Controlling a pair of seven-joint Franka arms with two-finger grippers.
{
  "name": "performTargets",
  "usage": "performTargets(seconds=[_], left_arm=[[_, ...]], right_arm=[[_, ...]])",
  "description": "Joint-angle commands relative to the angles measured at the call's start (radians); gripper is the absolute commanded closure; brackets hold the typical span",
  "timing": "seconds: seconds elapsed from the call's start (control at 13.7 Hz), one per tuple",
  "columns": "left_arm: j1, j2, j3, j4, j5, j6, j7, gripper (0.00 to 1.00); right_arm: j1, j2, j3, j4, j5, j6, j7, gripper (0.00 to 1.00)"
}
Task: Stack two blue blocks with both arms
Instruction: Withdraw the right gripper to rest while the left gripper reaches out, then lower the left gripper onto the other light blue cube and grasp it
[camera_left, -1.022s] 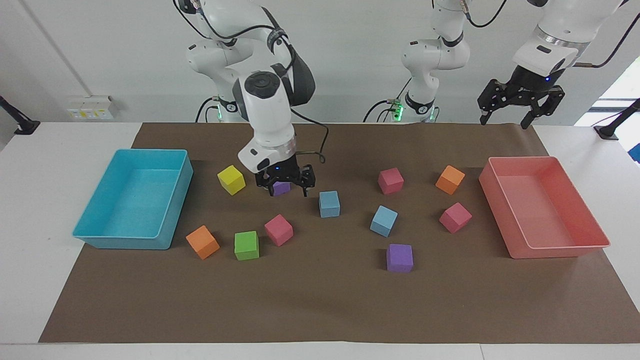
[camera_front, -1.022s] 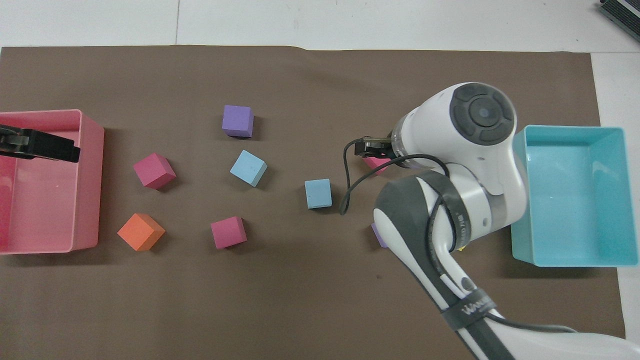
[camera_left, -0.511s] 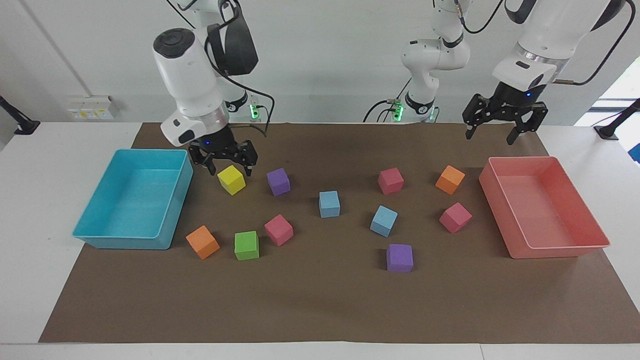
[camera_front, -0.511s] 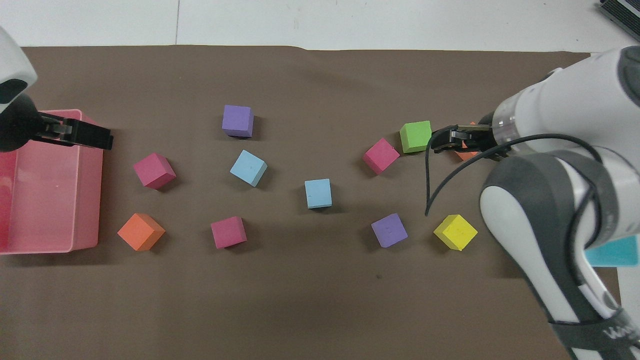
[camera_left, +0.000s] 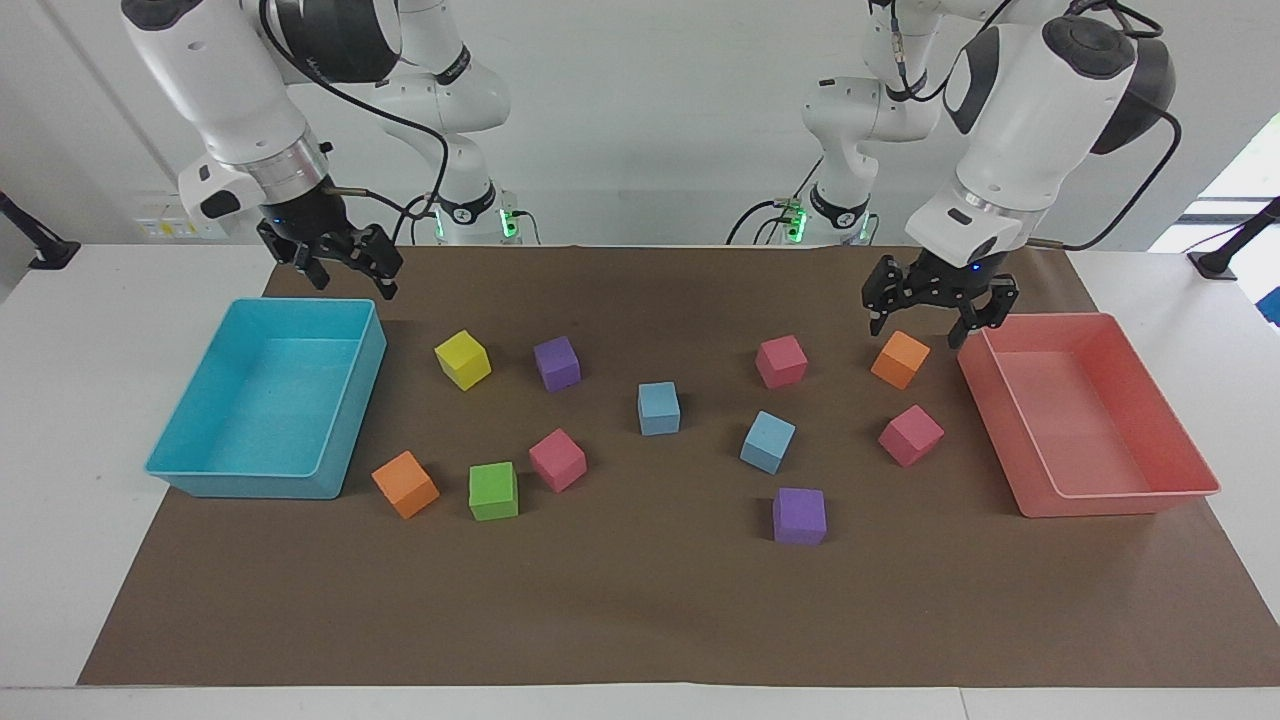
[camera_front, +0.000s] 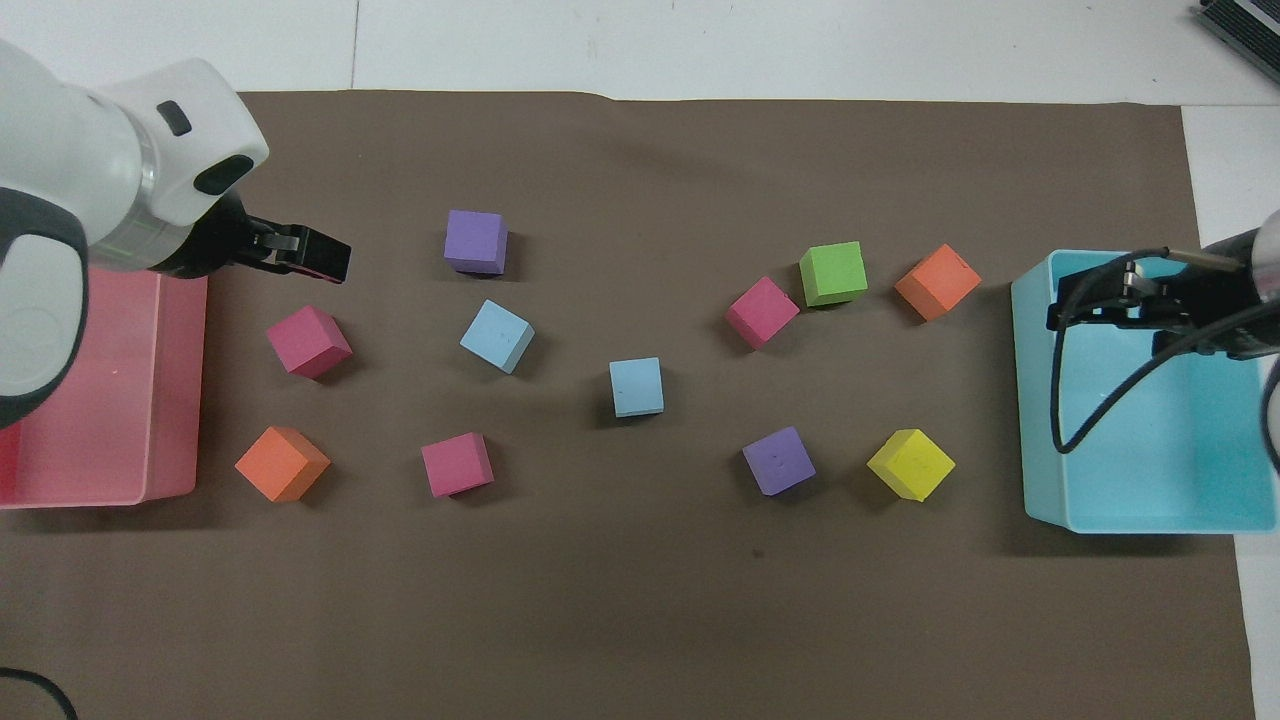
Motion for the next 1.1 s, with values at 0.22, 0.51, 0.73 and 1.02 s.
performTargets(seconds=[0.22, 0.51, 0.73, 1.02], left_arm=[[-0.092, 0.038, 0.012, -0.161, 0.006, 0.216, -0.036, 0.00], [-0.158, 0.089, 0.012, -0.254, 0.012, 0.344, -0.028, 0.00], [-0.194, 0.094, 0.012, -0.302, 0.012, 0.389, -0.019, 0.00], [-0.191, 0.117, 0.012, -0.339, 0.012, 0.459, -0.004, 0.00]], right_arm=[[-0.056, -0.044, 0.015, 0.004, -0.041, -0.057, -0.086, 0.00], [-0.073, -0.067, -0.011, -0.022, -0.043, -0.085, -0.141, 0.00], [-0.084, -0.064, -0.044, -0.016, -0.047, -0.092, -0.212, 0.00], [-0.059, -0.053, -0.006, 0.059, -0.113, -0.086, -0.269, 0.00]])
